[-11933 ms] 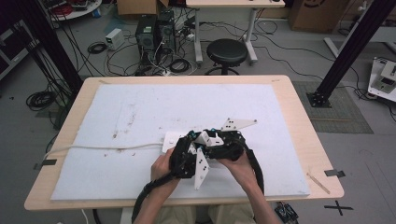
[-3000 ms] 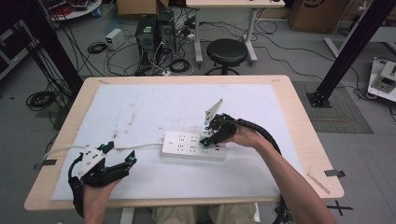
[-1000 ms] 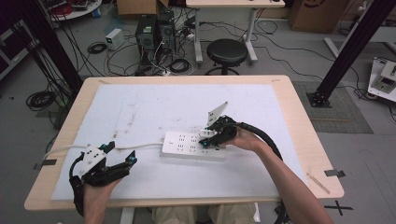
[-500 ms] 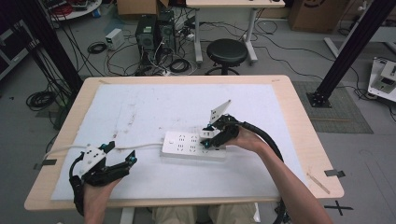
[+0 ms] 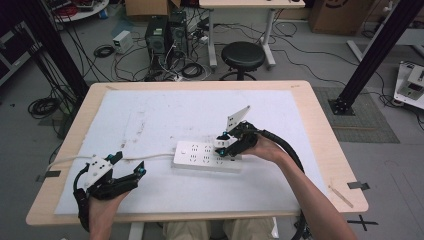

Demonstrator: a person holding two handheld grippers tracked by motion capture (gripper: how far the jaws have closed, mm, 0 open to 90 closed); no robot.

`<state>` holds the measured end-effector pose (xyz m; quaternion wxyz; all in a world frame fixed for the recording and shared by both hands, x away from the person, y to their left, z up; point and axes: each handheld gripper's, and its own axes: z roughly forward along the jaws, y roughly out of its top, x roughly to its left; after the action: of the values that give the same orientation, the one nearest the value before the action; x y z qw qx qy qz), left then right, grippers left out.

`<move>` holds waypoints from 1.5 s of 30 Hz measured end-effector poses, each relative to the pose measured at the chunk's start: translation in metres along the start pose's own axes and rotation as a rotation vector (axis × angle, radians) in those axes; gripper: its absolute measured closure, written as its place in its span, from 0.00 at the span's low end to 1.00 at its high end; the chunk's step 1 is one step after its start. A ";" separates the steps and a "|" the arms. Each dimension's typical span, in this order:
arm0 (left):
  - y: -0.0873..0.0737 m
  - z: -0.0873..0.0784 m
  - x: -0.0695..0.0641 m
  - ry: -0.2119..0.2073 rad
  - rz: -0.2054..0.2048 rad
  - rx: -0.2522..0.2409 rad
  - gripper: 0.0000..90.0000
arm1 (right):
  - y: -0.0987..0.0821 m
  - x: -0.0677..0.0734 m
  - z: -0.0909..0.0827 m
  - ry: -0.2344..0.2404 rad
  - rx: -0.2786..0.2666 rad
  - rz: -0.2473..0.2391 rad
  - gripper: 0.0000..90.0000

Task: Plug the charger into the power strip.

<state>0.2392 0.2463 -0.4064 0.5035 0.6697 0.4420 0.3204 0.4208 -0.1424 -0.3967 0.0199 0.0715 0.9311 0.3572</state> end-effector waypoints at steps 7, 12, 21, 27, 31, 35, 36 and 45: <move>0.001 0.002 -0.001 -0.006 0.004 0.002 0.21 | -0.002 -0.001 -0.027 -0.066 -0.089 0.077 0.37; 0.003 0.006 -0.005 -0.019 0.009 0.003 0.21 | -0.012 0.004 -0.057 -0.172 -0.209 0.144 0.33; 0.005 0.010 -0.008 -0.034 0.019 0.002 0.21 | -0.029 0.014 -0.068 -0.255 -0.270 0.211 0.32; 0.006 0.013 -0.005 -0.034 0.015 -0.002 0.21 | -0.054 0.039 -0.083 -0.444 -0.370 0.298 0.28; 0.006 0.013 -0.003 -0.031 0.016 -0.001 0.21 | -0.064 0.048 -0.086 -0.502 -0.393 0.320 0.27; 0.007 0.015 0.001 -0.026 0.017 0.001 0.21 | -0.080 0.060 -0.092 -0.573 -0.437 0.359 0.24; 0.007 0.015 0.002 -0.026 0.013 -0.001 0.21 | -0.084 0.062 -0.093 -0.585 -0.440 0.365 0.24; 0.008 0.020 0.009 -0.027 0.015 -0.003 0.21 | -0.112 0.083 -0.100 -0.696 -0.504 0.454 0.23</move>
<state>0.2622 0.2459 -0.4048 0.5080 0.6765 0.4295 0.3159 0.3167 -0.2784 -0.3957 0.2684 0.3810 0.7145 0.5218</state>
